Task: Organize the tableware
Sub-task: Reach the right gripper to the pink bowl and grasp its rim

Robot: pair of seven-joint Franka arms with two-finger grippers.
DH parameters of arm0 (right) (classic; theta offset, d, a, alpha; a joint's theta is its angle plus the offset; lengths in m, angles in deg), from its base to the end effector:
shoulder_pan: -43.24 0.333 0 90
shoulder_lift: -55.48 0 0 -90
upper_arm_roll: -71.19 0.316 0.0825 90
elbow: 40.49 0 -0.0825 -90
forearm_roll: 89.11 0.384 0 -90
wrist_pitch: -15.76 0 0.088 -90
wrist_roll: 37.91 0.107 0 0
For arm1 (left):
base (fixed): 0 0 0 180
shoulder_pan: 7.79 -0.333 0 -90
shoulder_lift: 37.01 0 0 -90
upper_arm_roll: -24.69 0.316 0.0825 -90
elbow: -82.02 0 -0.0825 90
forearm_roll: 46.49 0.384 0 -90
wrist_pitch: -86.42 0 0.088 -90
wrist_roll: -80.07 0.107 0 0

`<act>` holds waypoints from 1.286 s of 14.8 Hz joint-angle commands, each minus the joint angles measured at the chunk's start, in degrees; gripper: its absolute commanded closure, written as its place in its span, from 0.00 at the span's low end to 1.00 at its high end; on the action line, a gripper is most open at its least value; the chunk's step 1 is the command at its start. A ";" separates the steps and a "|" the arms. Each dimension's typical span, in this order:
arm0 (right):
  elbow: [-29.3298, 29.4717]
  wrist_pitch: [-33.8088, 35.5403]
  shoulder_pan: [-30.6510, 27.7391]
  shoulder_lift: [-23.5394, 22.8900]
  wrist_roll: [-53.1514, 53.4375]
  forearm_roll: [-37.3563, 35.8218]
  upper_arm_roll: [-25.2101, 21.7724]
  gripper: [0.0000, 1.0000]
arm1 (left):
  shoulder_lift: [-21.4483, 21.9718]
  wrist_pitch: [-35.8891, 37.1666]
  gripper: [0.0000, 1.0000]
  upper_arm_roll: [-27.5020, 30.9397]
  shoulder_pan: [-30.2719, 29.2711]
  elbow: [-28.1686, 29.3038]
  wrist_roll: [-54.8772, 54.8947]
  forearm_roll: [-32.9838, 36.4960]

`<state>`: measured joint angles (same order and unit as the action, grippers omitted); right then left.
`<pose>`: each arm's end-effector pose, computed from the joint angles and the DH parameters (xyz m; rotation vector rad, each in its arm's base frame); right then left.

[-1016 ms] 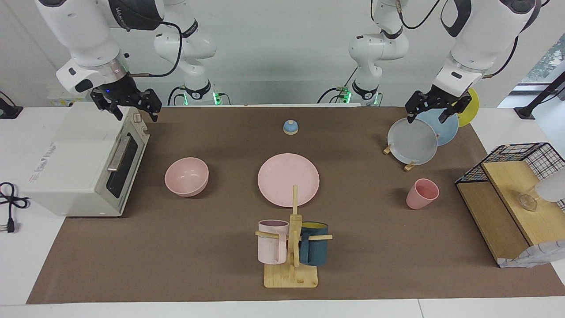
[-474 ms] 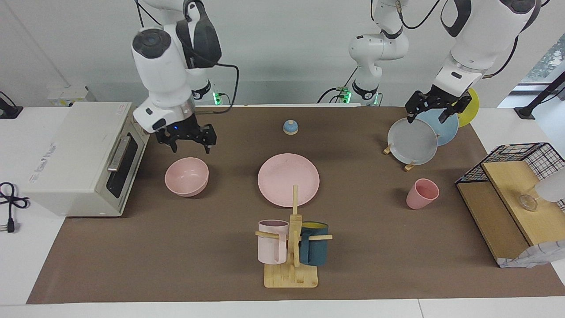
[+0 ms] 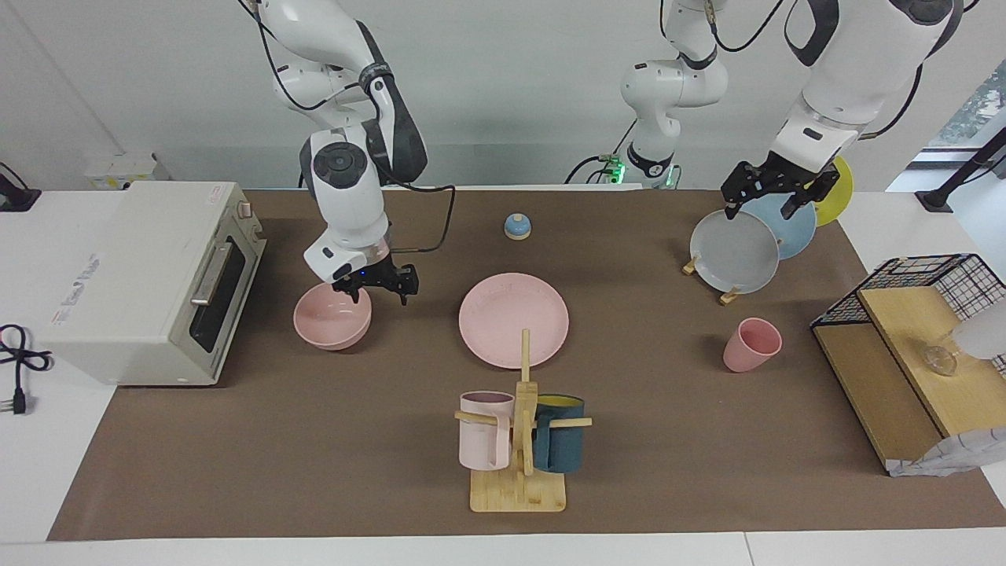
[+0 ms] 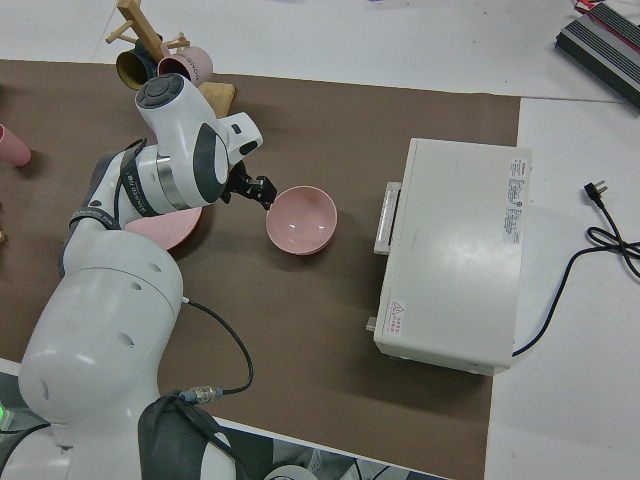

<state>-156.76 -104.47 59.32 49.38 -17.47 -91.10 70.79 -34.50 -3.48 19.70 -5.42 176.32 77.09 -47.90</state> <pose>0.5474 0.1520 0.3924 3.0992 -0.1008 -0.0404 0.5345 -0.0727 0.6129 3.1211 -0.1186 -0.0545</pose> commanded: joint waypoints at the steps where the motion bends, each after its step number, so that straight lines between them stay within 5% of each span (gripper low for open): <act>1: -6.15 -3.69 -0.70 3.90 -1.01 1.03 0.23 0.35 | 1.71 -0.28 0.00 -0.37 -0.25 1.95 0.17 0.89; 3: -7.39 -4.40 -0.88 4.34 -2.67 0.24 0.14 0.47 | 1.80 -0.28 0.00 -0.28 -0.08 2.03 0.08 0.89; 19: -8.62 -9.14 -3.08 1.53 -16.39 0.15 0.14 0.56 | 2.06 -0.63 0.00 -0.37 0.01 2.74 -0.01 0.89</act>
<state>-164.59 -111.60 56.93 51.31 -31.50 -91.11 70.58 -34.11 -3.51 19.51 -5.36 177.01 77.09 -47.90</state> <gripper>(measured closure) 0.555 0.000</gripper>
